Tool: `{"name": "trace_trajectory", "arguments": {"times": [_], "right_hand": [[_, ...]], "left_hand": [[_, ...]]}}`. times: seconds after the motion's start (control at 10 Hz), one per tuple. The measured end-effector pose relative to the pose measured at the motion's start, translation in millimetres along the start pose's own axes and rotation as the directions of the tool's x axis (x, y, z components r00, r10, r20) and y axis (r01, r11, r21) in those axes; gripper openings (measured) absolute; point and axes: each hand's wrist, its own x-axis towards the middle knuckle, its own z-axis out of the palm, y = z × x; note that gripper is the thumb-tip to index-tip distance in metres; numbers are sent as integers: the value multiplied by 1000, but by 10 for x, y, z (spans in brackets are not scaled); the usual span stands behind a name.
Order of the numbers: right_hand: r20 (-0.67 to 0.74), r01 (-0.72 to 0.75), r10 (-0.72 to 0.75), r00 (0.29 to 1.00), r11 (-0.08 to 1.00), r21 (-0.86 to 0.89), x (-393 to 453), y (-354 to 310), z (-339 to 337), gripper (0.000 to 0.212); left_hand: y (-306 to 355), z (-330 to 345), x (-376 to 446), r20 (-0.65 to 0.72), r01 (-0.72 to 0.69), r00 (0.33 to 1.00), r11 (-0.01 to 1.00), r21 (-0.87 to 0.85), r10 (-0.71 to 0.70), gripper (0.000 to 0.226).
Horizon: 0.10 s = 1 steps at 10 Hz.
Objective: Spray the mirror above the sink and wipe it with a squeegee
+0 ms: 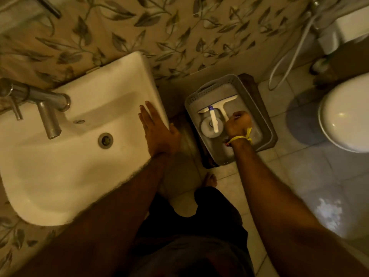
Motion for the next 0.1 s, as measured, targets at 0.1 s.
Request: {"name": "trace_trajectory", "arguments": {"times": [0.1], "right_hand": [[-88, 28, -22, 996, 997, 67, -228, 86, -119, 17]], "left_hand": [[-58, 6, 46, 18, 23, 1000, 1000, -15, -23, 95]]}}
